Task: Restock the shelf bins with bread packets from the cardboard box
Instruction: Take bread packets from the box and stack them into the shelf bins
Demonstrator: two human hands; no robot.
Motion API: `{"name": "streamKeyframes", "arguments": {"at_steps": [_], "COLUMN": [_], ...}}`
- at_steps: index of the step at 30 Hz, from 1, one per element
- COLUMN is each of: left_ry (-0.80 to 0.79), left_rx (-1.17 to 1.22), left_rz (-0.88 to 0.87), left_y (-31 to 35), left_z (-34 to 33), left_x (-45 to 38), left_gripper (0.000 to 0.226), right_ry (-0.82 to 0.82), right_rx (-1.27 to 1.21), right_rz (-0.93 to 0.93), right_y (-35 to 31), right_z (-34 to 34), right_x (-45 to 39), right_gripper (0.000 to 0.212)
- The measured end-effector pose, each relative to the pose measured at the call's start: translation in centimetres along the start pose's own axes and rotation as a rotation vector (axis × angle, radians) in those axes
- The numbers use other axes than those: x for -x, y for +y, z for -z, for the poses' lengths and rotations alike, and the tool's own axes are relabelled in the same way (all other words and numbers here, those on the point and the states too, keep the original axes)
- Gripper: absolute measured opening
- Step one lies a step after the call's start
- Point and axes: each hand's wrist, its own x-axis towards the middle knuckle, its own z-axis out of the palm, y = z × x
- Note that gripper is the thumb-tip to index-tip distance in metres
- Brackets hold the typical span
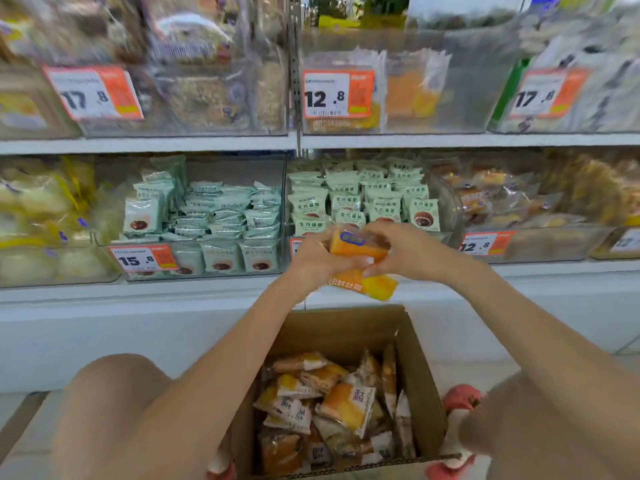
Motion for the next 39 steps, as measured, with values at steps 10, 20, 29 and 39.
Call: {"name": "streamKeyframes", "arguments": {"at_steps": [10,20,29,39], "left_ry": [0.514,0.81,1.018,1.004], "left_rx": [-0.551,-1.385,-1.355,-1.324], "left_rz": [-0.586,-0.924,-1.071,-1.075], "left_y": [14.2,14.7,14.1,14.1], "left_z": [2.6,2.9,2.9,2.8], "left_x": [-8.5,-21.5,-22.4,-22.3], "left_gripper": [0.042,0.049,0.042,0.043], "right_ry": [0.591,0.591,0.223,0.366], "right_rx": [0.013,0.441,0.42,0.344], "right_rz": [0.08,-0.082,-0.079,0.016], "right_y": [0.6,5.2,8.9,9.4], "right_z": [18.8,28.2,25.7,24.0], "right_x": [-2.2,-12.6,-20.2,-20.8], "right_gripper": [0.037,0.049,0.052,0.046]}}
